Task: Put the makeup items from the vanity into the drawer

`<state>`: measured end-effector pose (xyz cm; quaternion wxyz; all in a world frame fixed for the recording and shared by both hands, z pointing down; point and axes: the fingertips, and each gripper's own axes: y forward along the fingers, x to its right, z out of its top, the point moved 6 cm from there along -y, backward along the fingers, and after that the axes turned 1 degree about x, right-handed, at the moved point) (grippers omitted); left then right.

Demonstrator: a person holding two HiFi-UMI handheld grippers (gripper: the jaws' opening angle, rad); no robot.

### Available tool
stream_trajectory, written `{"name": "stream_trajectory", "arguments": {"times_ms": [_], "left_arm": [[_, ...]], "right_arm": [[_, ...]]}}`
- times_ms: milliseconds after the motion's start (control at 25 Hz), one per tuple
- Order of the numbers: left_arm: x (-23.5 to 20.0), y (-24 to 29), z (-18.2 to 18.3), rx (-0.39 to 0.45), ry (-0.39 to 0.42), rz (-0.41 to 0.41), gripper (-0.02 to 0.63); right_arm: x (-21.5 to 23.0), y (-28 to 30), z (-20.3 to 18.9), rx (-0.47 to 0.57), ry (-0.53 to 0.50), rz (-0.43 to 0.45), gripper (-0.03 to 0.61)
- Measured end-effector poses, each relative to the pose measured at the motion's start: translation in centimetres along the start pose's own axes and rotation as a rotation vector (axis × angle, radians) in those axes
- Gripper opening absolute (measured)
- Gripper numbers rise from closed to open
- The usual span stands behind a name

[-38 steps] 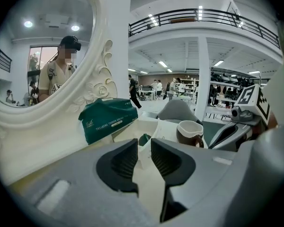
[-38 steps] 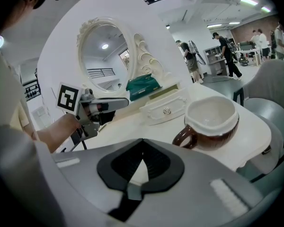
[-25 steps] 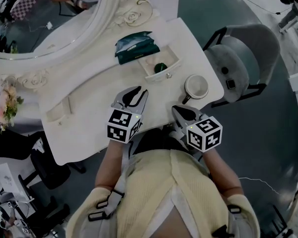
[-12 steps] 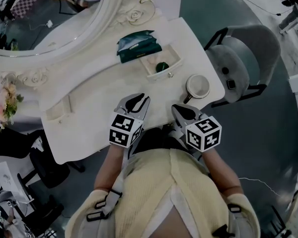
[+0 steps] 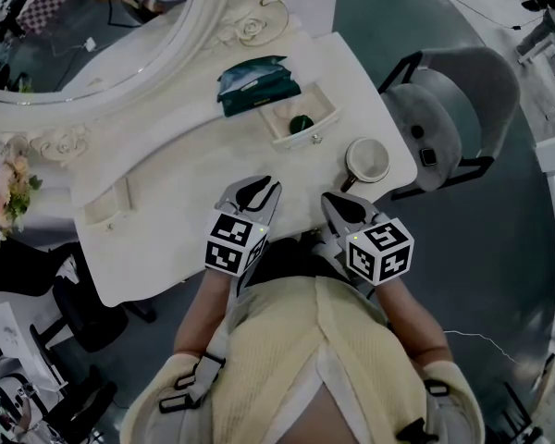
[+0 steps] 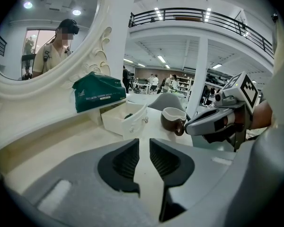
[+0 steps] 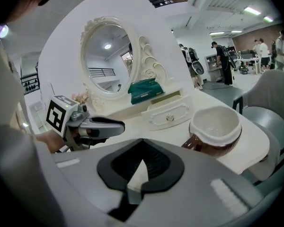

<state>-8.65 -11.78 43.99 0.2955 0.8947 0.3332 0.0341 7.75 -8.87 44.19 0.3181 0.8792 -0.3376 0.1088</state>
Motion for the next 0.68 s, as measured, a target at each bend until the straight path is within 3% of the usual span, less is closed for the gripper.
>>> {"name": "stream_trajectory", "arguments": {"times_ms": [680], "left_arm": [[-0.1, -1.2, 0.7, 0.051, -0.008, 0.028, 0.072]], "right_arm": [[-0.3, -0.4, 0.9, 0.016, -0.026, -0.013, 0.0]]}}
